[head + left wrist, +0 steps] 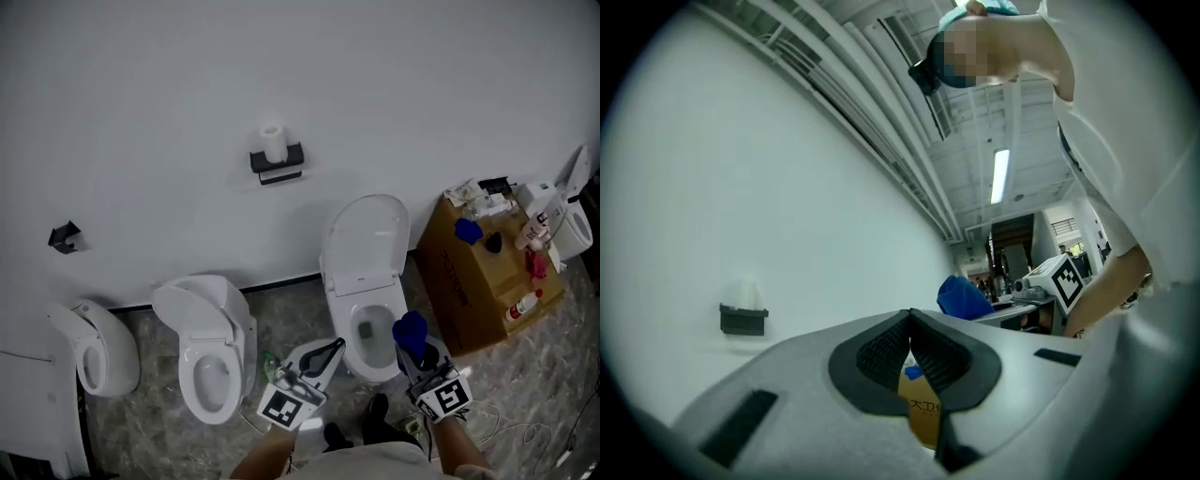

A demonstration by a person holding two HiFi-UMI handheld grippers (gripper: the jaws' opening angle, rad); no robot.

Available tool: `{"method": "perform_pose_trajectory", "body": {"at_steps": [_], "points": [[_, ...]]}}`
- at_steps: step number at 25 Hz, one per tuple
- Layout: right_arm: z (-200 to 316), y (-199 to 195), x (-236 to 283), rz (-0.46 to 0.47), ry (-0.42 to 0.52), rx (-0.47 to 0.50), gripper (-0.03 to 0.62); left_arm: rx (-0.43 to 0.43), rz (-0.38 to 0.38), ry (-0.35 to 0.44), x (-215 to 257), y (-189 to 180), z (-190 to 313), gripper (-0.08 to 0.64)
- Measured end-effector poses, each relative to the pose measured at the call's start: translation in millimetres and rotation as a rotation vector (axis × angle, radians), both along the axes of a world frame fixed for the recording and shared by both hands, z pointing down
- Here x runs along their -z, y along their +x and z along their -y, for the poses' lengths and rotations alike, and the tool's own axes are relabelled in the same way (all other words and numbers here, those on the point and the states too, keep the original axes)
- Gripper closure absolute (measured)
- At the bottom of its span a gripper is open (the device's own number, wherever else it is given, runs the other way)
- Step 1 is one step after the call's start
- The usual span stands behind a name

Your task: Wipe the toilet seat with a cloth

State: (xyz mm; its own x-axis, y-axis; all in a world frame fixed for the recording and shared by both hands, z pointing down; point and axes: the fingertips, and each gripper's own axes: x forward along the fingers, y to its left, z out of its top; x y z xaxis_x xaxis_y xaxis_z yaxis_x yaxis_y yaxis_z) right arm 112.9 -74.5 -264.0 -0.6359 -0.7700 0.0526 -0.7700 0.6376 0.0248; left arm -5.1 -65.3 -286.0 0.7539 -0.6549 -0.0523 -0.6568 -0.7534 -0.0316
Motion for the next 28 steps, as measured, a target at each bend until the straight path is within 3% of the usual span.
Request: {"method": "perform_pose_trajectory", "body": {"at_steps": [7,19,28], "points": [[-30,-7,45,0.039,-0.043,-0.010,0.546,-0.030,-0.035,0.032,56,2,-43,0.553],[-76,-27,64,0.117,-0.044,0.000,0.546,0.019,-0.071,-0.008,51,-13,-80,0.554],[-83,-34,70,0.141,-0.040,0.013,0.546,0.011,-0.050,-0.005,53,-11,-86,0.554]]}}
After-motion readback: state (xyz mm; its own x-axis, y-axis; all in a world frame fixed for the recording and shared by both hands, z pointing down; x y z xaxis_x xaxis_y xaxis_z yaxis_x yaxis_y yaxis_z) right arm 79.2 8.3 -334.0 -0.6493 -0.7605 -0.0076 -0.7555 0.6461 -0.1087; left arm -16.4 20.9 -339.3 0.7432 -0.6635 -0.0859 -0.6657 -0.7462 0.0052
